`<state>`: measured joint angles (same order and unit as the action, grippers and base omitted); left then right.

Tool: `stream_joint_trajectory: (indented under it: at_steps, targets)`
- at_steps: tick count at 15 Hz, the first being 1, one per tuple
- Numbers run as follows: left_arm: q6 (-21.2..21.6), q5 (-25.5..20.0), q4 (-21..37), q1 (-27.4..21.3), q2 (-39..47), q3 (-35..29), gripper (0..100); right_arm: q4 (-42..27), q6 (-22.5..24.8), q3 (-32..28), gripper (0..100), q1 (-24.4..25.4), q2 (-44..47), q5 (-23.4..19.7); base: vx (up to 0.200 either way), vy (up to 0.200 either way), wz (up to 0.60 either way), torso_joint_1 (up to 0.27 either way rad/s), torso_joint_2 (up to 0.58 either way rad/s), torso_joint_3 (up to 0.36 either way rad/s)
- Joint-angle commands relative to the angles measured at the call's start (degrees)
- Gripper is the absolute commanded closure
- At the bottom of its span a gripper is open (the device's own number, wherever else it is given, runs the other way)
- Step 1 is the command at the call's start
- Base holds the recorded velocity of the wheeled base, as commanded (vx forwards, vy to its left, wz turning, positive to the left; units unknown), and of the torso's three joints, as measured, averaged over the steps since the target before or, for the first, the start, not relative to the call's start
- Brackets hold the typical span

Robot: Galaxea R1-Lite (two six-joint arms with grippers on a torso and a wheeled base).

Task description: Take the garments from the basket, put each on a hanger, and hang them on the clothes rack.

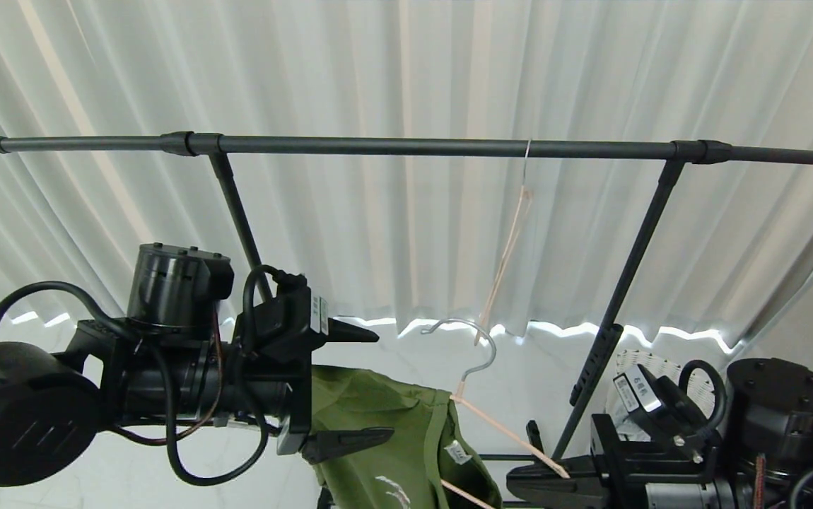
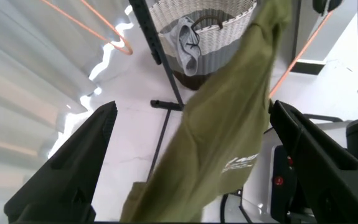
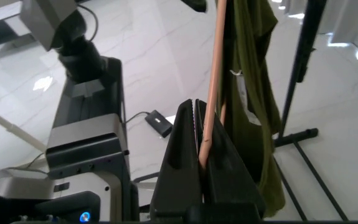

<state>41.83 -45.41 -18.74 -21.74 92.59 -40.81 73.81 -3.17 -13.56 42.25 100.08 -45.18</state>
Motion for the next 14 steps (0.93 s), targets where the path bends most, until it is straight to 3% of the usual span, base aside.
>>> stream_joint_trajectory:
  at_steps: [1,6,14]
  targets:
    - [0.0,0.0,0.0,0.1,1.1,-0.1,0,0.0,0.0,-0.1,100,0.2,0.7,-0.4,0.000,0.000,0.00,0.000,0.00,0.000]
    - [4.4,-1.9,0.0,0.6,1.6,0.4,0,0.0,0.0,-0.5,100,0.5,1.4,-2.5,0.000,0.000,0.00,0.000,0.00,0.000]
    - [4.7,-3.7,0.0,0.3,-0.6,2.5,0,0.0,-0.3,-0.8,100,-0.6,3.5,-3.2,0.000,0.000,0.00,0.000,0.00,0.000]
